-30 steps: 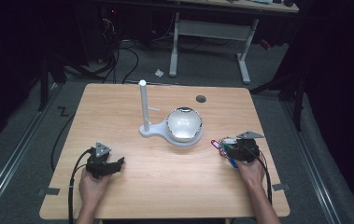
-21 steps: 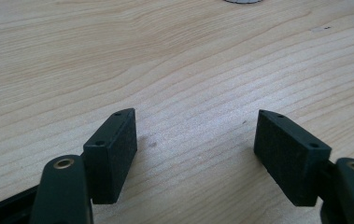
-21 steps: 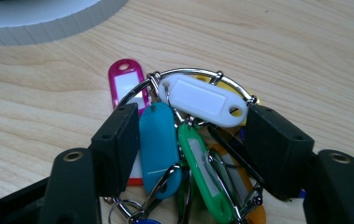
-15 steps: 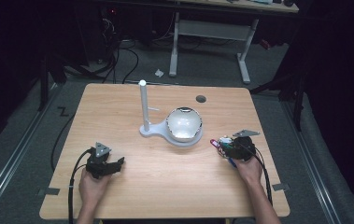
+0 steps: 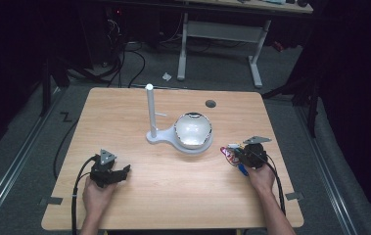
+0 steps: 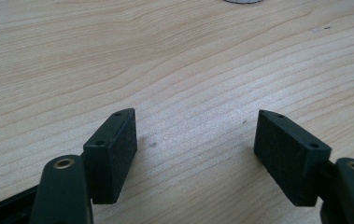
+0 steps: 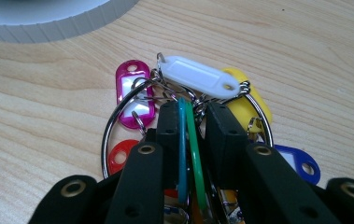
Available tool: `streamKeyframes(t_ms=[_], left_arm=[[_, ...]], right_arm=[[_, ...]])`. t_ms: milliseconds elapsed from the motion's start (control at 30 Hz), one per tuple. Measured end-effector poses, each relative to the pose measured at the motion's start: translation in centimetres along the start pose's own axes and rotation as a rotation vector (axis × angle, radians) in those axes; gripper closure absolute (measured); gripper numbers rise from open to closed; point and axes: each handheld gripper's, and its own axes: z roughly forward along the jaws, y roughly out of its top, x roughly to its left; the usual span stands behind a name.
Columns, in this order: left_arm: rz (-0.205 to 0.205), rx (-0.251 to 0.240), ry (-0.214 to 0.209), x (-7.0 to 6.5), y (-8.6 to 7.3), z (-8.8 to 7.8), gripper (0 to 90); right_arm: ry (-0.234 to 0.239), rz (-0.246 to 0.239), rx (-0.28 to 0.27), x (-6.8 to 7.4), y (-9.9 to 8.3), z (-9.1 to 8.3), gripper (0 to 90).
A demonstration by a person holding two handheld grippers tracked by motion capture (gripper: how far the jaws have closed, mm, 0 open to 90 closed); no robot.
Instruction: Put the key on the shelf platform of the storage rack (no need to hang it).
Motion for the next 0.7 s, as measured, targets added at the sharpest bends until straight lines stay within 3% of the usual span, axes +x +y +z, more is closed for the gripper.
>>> streamKeyframes(t_ms=[367,567,700], left_arm=[[0.0,0.0,0.0,0.0,0.0,0.0,30.3],[0.002,0.0,-0.001,0.0,0.0,0.0,30.3],[0.002,0.0,-0.001,0.0,0.0,0.0,30.3]], right_arm=[[0.011,0.006,-0.045,-0.6,0.1,-1.3,77.5],[0.034,0.031,-0.082,-1.0,0.5,-2.7,77.5],[0.041,0.023,-0.103,-1.1,1.1,-3.8,77.5]])
